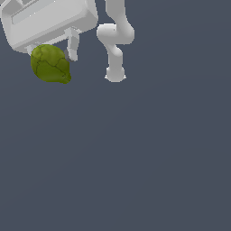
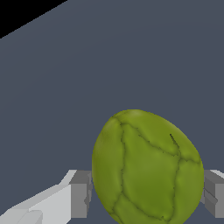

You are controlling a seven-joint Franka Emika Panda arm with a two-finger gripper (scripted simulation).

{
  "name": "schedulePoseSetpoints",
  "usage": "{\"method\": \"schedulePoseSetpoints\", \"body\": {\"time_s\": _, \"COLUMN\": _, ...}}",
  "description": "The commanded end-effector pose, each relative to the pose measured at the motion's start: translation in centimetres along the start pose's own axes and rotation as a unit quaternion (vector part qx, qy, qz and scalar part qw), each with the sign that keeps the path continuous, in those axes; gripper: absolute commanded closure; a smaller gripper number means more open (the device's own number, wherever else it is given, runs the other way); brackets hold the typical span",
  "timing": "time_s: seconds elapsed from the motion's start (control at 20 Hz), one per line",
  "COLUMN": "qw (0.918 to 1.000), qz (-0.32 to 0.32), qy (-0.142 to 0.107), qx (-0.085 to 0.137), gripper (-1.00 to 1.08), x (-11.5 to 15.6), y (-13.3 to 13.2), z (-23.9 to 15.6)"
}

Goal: Pick up the object and move it to a goal position.

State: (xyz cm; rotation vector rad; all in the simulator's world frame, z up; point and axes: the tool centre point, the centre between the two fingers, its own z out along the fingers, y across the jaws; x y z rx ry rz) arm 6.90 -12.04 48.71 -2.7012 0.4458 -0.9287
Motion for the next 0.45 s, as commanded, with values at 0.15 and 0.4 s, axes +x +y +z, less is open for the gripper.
{"method": "schedulePoseSetpoints", "body": {"time_s": 0.15, "qw": 0.9999, "qz": -0.004, "qy": 0.012, "qx": 0.01, "gripper": 1.08, "x": 1.09, "y": 0.04, "z": -1.82}}
{"method": "schedulePoseSetpoints", "body": {"time_s": 0.4, "qw": 0.9999, "qz": -0.003, "qy": 0.011, "qx": 0.01, "gripper": 1.08, "x": 1.08, "y": 0.1, "z": -1.78}}
